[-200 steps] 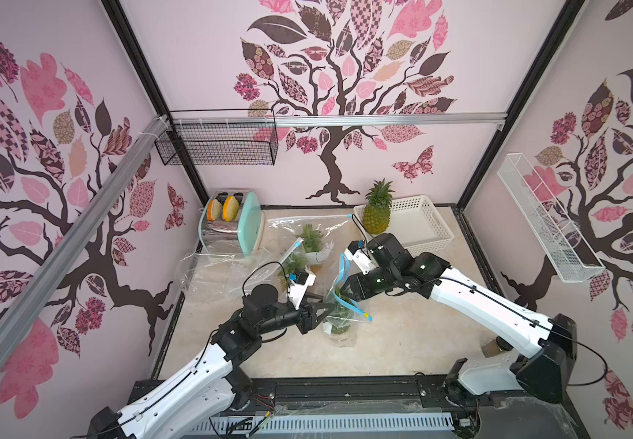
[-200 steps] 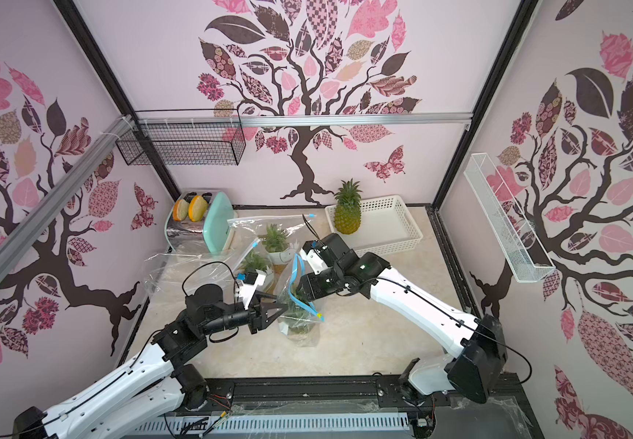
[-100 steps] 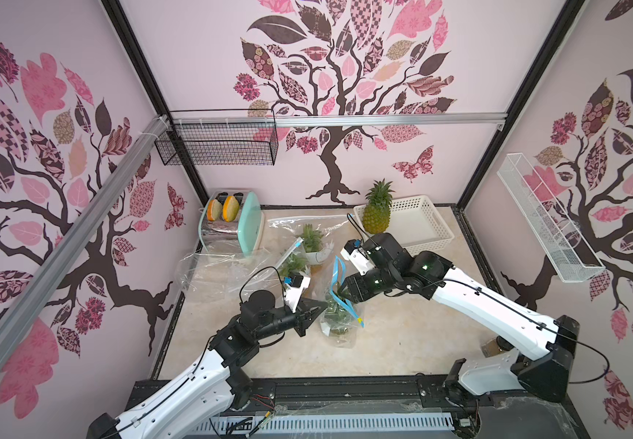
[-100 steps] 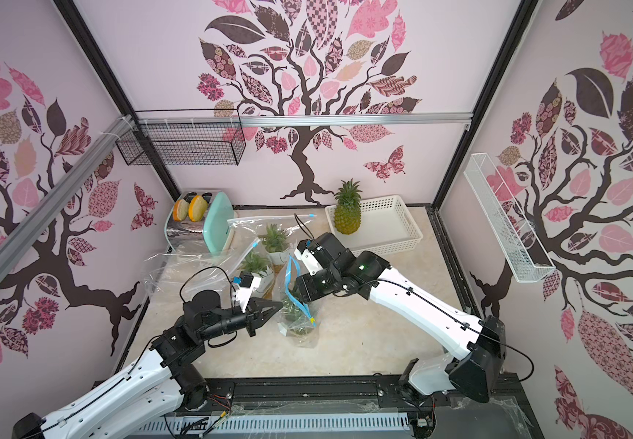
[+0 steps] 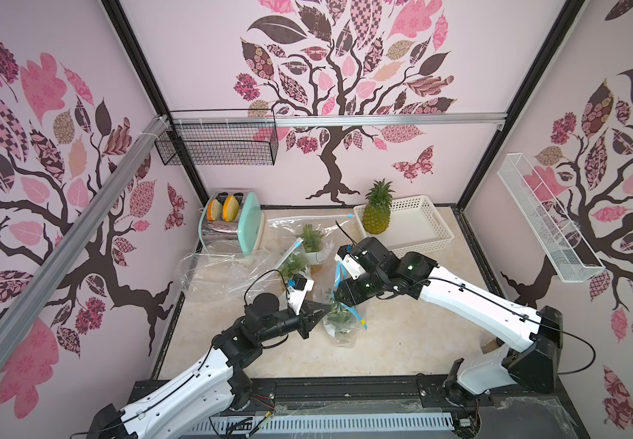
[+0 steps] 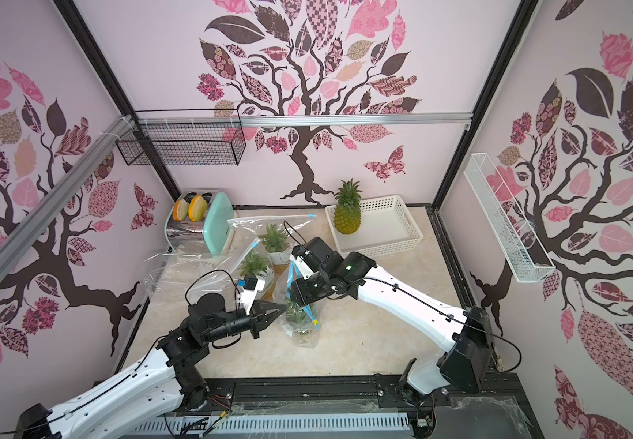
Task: Open the zip-top bag and take out the pineapple
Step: Pick up the pineapple from the zipper food storage bag.
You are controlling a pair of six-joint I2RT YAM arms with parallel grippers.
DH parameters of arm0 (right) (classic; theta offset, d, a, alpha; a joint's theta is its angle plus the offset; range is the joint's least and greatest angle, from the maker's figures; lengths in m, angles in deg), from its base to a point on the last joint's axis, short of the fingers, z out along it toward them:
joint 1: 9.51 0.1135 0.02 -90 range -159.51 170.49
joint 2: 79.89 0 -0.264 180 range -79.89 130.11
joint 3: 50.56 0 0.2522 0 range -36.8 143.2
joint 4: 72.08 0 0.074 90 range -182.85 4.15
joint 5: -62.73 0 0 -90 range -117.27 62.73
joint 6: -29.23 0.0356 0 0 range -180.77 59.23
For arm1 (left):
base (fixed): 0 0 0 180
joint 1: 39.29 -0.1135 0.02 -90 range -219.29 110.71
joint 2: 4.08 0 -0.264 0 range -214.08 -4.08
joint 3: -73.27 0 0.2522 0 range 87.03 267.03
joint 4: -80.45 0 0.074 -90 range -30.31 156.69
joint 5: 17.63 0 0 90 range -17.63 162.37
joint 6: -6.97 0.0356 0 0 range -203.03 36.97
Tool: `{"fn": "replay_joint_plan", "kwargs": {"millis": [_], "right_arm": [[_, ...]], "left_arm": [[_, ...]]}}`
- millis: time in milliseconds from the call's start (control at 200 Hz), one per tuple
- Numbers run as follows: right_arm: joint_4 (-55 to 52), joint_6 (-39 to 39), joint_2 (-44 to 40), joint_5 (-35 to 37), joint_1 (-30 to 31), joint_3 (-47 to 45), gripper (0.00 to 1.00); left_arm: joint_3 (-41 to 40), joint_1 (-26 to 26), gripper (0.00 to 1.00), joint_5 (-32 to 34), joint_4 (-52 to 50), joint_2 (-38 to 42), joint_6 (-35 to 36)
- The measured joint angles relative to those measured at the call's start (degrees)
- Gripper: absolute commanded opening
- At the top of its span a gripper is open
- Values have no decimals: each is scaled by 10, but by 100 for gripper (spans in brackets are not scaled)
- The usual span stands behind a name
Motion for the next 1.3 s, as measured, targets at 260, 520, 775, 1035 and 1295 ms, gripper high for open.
{"fn": "replay_joint_plan", "kwargs": {"millis": [260,520,775,1035,1295], "right_arm": [[15,14,0,14,1,-10,34],[40,25,5,11,1,-32,34],[59,30,2,24,0,-45,0],[62,30,-38,23,-23,-75,0],[36,2,-111,-23,-116,-64,0]], "left_arm": [[-14,5,0,1,4,17,-3],[-22,7,0,8,3,29,-9],[-22,8,3,14,4,25,-13],[-21,8,56,36,-19,52,-30],[-13,-3,82,61,-42,127,-76]]}}
